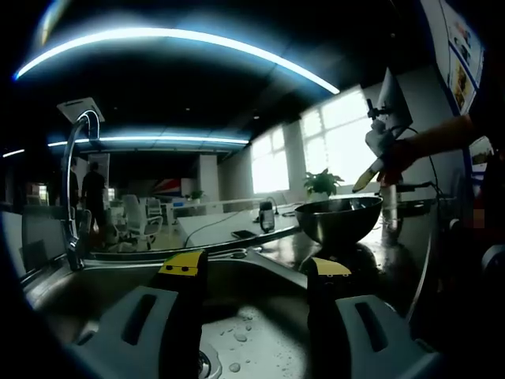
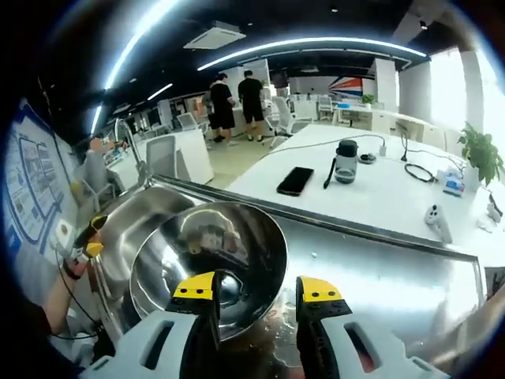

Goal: Pick up bowl with dirty water move over sink pour dirty water into sink return bowl to place

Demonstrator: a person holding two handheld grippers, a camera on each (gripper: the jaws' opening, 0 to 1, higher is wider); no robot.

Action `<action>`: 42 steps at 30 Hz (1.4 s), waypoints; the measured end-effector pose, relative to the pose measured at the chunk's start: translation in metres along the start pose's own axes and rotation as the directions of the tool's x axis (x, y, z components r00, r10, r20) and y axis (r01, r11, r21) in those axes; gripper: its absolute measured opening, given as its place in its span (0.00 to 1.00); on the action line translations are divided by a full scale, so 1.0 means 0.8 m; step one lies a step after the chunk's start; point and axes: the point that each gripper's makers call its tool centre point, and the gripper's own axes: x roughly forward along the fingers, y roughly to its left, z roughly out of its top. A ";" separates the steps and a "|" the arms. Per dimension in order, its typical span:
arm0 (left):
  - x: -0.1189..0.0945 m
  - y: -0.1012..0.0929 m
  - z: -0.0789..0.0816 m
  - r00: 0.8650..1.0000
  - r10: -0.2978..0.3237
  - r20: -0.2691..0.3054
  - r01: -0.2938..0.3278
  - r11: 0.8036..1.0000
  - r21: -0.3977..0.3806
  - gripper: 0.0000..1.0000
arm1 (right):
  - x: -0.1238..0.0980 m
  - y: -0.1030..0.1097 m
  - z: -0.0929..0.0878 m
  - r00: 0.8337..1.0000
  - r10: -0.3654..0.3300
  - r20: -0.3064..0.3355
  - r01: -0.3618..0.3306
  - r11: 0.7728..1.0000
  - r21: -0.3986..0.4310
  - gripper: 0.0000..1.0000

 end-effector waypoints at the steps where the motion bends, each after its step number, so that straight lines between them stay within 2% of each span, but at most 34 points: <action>1: 0.000 0.000 0.000 1.000 0.001 0.000 -0.001 1.000 0.000 0.49 | 0.001 -0.004 0.001 1.000 -0.013 -0.014 0.013 1.000 0.012 0.25; 10: 0.001 0.001 -0.002 1.000 0.000 -0.006 0.000 1.000 0.007 0.49 | 0.014 -0.008 -0.005 0.995 -0.025 -0.098 0.025 1.000 -0.001 0.21; 19: 0.001 0.004 -0.002 1.000 0.001 -0.003 -0.001 1.000 0.005 0.49 | 0.024 -0.018 -0.011 0.988 -0.045 -0.148 0.045 0.999 -0.003 0.19; 22: 0.001 0.004 -0.002 1.000 0.001 -0.005 -0.001 1.000 0.008 0.49 | 0.029 -0.022 -0.020 0.980 -0.054 -0.190 0.063 0.997 0.045 0.18; 25: 0.000 0.006 -0.002 1.000 0.004 -0.003 -0.004 1.000 0.005 0.49 | 0.033 -0.025 -0.022 0.977 -0.057 -0.204 0.070 0.996 0.059 0.16; 32: 0.000 0.006 -0.001 1.000 0.004 0.000 -0.004 1.000 0.003 0.49 | 0.038 -0.023 -0.025 0.970 -0.057 -0.234 0.071 0.996 0.049 0.15; 35: -0.001 0.005 -0.001 1.000 0.005 0.000 -0.005 1.000 0.004 0.49 | 0.042 -0.025 -0.028 0.964 -0.067 -0.256 0.079 0.996 0.037 0.13; 38: -0.001 0.005 0.000 1.000 0.005 0.001 -0.005 1.000 0.005 0.49 | 0.044 -0.023 -0.038 0.952 -0.056 -0.299 0.078 0.995 0.060 0.13; 42: -0.001 0.005 0.000 1.000 0.005 0.001 -0.005 1.000 0.008 0.48 | 0.049 -0.023 -0.041 0.947 -0.052 -0.316 0.076 0.995 0.065 0.13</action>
